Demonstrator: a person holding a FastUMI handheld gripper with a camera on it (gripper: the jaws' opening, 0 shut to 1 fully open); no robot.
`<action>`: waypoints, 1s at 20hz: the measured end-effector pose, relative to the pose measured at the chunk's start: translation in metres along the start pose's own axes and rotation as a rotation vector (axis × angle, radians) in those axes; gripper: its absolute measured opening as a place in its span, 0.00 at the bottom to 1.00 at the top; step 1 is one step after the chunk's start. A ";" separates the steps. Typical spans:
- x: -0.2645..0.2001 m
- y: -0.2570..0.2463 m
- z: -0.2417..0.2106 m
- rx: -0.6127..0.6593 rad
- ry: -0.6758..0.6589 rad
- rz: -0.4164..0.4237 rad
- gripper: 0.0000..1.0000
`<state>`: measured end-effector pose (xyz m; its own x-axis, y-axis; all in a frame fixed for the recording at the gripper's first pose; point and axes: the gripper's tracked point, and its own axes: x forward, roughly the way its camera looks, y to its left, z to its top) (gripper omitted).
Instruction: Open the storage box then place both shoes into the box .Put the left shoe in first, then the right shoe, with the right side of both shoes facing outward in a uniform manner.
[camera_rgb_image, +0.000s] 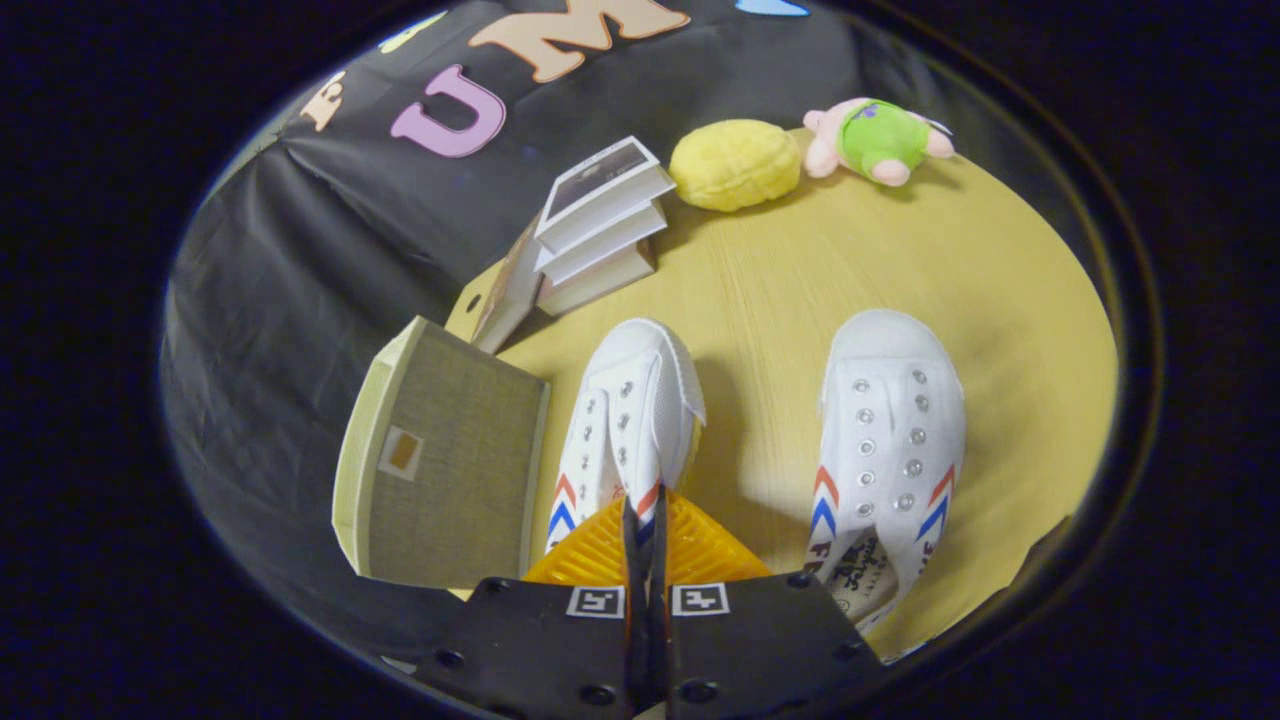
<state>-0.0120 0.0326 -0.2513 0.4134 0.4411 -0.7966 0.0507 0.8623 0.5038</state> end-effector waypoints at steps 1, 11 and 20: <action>-0.006 0.008 0.006 0.003 -0.014 0.003 0.04; -0.052 0.111 0.048 0.018 -0.124 0.098 0.04; -0.035 0.205 0.038 0.012 -0.115 0.185 0.04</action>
<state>0.0182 0.1844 -0.1079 0.5173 0.5596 -0.6475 -0.0251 0.7662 0.6421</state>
